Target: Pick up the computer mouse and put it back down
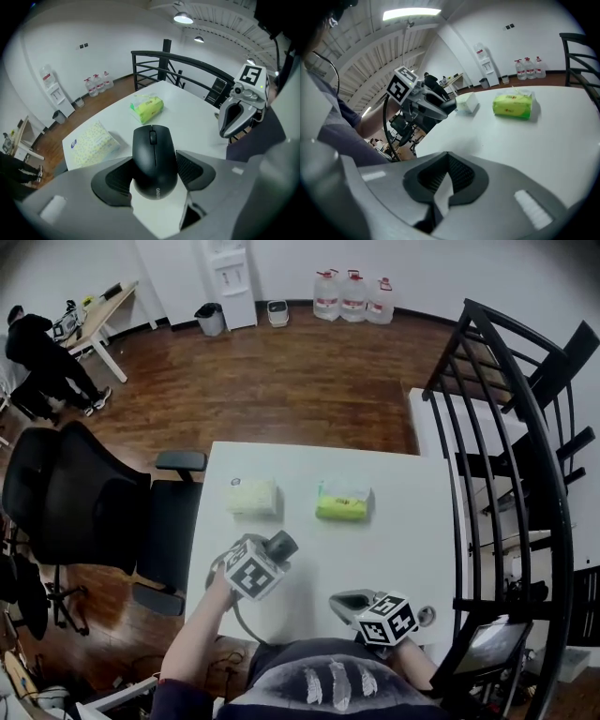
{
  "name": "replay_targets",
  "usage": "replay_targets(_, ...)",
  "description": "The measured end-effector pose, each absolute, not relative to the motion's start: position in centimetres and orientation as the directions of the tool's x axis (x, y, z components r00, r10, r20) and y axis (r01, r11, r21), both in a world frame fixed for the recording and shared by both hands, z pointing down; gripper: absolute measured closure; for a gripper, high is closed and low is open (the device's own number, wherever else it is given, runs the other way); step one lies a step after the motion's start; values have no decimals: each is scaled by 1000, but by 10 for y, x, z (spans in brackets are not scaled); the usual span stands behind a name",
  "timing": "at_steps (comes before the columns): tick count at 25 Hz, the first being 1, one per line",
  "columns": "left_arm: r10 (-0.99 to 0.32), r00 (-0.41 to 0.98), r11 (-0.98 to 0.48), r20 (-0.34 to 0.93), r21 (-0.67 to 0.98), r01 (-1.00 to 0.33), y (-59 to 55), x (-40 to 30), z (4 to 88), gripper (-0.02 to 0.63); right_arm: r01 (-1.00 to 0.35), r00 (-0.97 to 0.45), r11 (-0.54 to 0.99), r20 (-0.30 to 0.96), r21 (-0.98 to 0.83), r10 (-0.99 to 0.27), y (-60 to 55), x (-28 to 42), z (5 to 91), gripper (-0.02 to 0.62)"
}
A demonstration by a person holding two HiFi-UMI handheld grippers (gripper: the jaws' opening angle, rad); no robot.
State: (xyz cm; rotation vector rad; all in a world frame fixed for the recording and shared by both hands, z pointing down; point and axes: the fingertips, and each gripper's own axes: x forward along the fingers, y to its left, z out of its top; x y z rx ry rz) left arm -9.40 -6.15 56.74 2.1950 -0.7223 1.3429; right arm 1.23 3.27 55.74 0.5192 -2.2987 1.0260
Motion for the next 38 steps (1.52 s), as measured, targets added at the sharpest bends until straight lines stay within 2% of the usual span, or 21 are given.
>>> replay_targets(7, -313, 464, -786, 829, 48, -616, -53, -86, 487, 301, -545, -771, 639, 625, -543, -126, 37, 15, 551, 592)
replay_targets(17, -354, 537, -855, 766, -32, -518, -26, -73, 397, 301, -534, -773, 657, 622, -532, -124, 40, 15, 543, 592)
replay_targets(38, -451, 665, -872, 595, -135, -470, 2, -49, 319, 299, -534, -772, 660, 624, -529, -124, 43, 24, 547, 592)
